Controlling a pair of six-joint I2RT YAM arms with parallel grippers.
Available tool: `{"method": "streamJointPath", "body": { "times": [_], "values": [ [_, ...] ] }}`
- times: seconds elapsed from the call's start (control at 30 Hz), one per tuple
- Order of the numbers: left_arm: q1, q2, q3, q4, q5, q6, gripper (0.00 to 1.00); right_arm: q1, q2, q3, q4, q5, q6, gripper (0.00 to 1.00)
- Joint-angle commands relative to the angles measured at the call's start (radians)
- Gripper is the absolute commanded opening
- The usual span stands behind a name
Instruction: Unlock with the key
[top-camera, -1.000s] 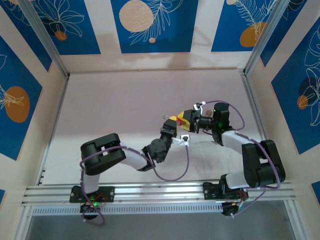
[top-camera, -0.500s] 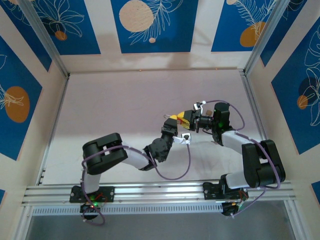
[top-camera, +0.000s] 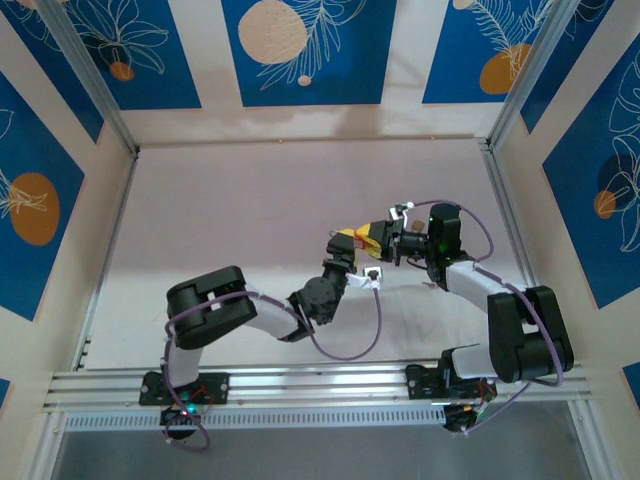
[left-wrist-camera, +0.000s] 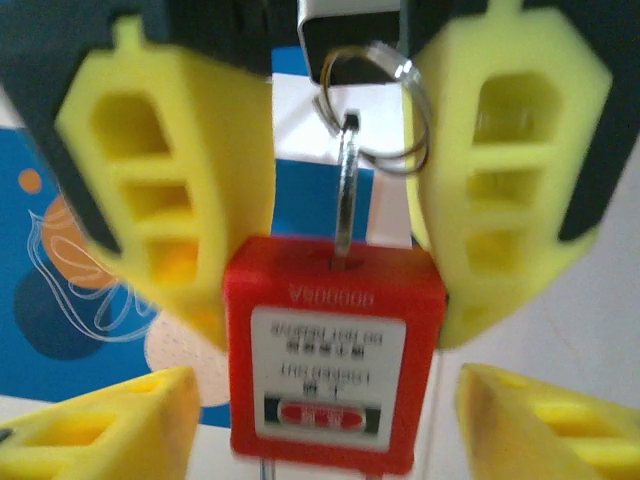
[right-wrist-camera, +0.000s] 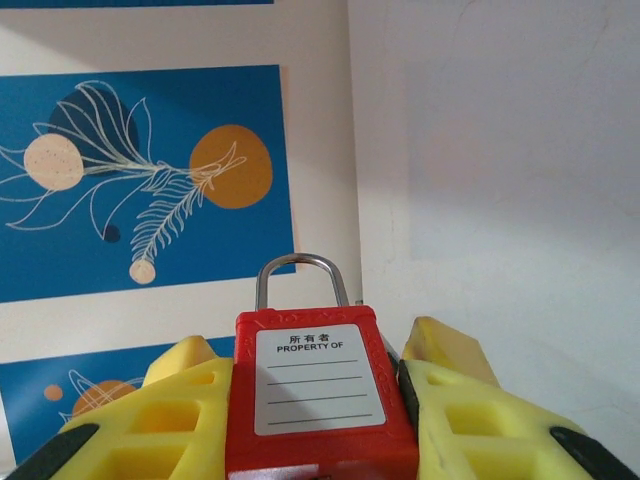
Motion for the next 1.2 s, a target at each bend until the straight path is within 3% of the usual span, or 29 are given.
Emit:
{"method": "streamJointPath", "body": {
  "times": [0.0, 0.3, 0.4, 0.47, 0.57, 0.77, 0.97, 1.17],
  "values": [
    [-0.006, -0.092, -0.048, -0.030, -0.002, -0.081, 0.81, -0.036, -0.025, 0.054, -0.090, -0.032, -0.069, 0.16],
    [-0.002, -0.332, -0.119, -0.367, 0.024, -0.313, 0.88, -0.101, -0.016, 0.077, -0.112, -0.051, -0.099, 0.15],
    [0.029, -0.468, -0.117, -0.622, 0.075, -0.500, 0.85, -0.120, -0.023, 0.073, -0.121, -0.056, -0.110, 0.15],
    [0.093, -0.591, -0.070, -0.919, 0.182, -0.732, 0.82, -0.128, -0.033, 0.074, -0.152, -0.058, -0.134, 0.15],
    [0.242, -0.698, 0.032, -1.274, 0.448, -1.036, 0.79, -0.131, -0.047, 0.073, -0.189, -0.058, -0.166, 0.15],
    [0.392, -0.622, 0.200, -1.510, 0.654, -1.258, 0.76, -0.115, -0.059, 0.070, -0.226, -0.052, -0.202, 0.15],
    [0.485, -0.464, 0.390, -1.643, 0.762, -1.495, 0.75, -0.091, -0.088, 0.067, -0.282, -0.032, -0.247, 0.15],
    [0.510, -0.383, 0.495, -1.704, 0.786, -1.650, 0.81, -0.083, -0.113, 0.055, -0.320, -0.023, -0.277, 0.15]
  ]
}}
